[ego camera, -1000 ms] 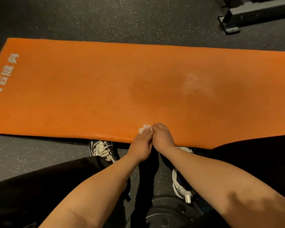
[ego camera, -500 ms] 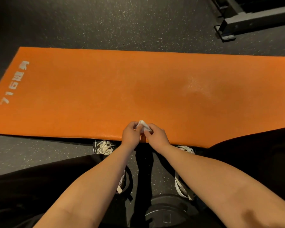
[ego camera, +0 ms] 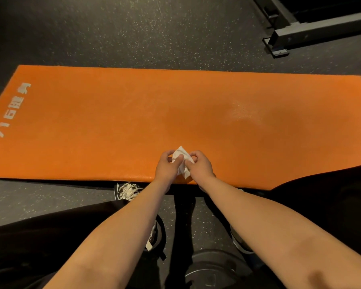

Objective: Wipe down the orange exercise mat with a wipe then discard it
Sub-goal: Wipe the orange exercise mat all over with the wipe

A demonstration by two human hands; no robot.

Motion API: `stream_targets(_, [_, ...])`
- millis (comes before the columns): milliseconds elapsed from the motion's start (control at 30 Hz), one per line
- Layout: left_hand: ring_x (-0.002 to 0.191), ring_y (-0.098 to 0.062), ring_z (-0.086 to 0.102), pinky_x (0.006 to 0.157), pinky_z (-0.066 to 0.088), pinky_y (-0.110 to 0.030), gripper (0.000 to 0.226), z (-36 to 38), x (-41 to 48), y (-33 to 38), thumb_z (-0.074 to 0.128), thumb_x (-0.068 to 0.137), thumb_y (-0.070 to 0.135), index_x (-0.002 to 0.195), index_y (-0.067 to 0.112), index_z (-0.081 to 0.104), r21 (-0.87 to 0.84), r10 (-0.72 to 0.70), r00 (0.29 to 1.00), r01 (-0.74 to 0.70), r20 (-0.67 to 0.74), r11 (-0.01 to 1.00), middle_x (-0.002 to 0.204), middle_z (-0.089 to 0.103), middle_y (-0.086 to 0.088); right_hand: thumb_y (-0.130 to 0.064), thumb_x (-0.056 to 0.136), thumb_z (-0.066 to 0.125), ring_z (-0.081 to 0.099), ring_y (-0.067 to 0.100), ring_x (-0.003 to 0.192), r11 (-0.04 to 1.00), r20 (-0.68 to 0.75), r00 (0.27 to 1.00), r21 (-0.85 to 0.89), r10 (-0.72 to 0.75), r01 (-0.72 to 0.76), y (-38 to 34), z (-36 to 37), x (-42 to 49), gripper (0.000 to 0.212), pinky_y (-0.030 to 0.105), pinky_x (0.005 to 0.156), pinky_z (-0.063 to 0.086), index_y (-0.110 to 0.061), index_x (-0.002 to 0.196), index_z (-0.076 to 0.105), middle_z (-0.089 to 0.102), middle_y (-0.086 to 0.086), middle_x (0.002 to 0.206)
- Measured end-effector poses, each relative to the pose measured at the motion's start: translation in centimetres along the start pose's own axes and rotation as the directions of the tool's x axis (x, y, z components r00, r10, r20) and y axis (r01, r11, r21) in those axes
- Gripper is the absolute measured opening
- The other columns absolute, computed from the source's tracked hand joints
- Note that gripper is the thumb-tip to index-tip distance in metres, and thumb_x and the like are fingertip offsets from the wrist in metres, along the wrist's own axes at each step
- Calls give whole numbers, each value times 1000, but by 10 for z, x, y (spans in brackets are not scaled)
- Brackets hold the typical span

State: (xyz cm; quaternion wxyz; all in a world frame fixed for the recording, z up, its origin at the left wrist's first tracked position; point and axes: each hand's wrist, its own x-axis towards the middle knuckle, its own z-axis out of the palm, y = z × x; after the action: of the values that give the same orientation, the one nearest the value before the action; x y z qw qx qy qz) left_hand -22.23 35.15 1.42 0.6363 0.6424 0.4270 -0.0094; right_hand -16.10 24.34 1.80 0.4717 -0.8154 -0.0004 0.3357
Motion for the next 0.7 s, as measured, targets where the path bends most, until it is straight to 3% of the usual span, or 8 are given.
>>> stream_targets(133, [94,-27,67,79,55,-44,40,2,4,-1,64,97,18,135,21,51,13,-27,996,28,-86,1000,107,62,-9,-28,89,73,69,17,76,999,50,999,28,17,-18,2,-1,1,30,41,75,58,-39,102,48,65,-2,96])
stream_targets(233, [89,-29,67,75,55,-40,33,0,5,2,65,96,20,128,19,56,-43,-38,994,34,-102,998,100,63,-10,-36,94,64,69,23,81,998,24,1000,56,11,-13,3,2,4,21,44,77,58,-46,95,45,67,0,98])
stream_targets(367, [82,-26,66,70,54,-38,14,-3,4,4,64,97,19,110,19,62,-39,-28,991,23,-128,999,103,68,-12,-12,102,49,53,18,68,998,63,998,55,-16,13,-1,1,1,17,24,54,42,-26,94,51,59,1,87])
stream_targets(467, [80,-25,66,66,52,-35,8,-6,4,5,60,98,16,104,20,62,-5,-31,985,31,-169,1000,103,70,-12,0,100,43,53,15,78,998,41,998,-15,-58,58,-3,2,2,29,13,51,39,-21,89,60,62,-2,98])
stream_targets(533, [77,-21,65,63,50,-31,12,-8,3,7,56,99,16,109,19,62,-12,-45,984,44,-171,999,98,70,-8,1,101,42,57,13,88,999,51,997,-14,-49,50,-4,4,3,35,15,61,48,-26,94,64,63,-4,119])
stream_targets(600, [80,-20,63,64,49,-31,19,-8,2,8,55,102,21,120,19,57,-40,-82,988,77,-128,996,97,65,-5,2,100,43,56,15,97,999,49,998,-16,-39,40,-3,5,4,40,27,80,56,-31,100,64,58,-5,133])
stream_targets(700, [90,-24,64,75,51,-36,39,-7,-5,9,64,98,32,129,25,42,-102,-144,990,144,4,984,106,61,-7,-1,99,49,57,24,117,998,50,998,-29,-47,49,-4,5,4,39,43,96,54,-33,116,64,53,1,144])
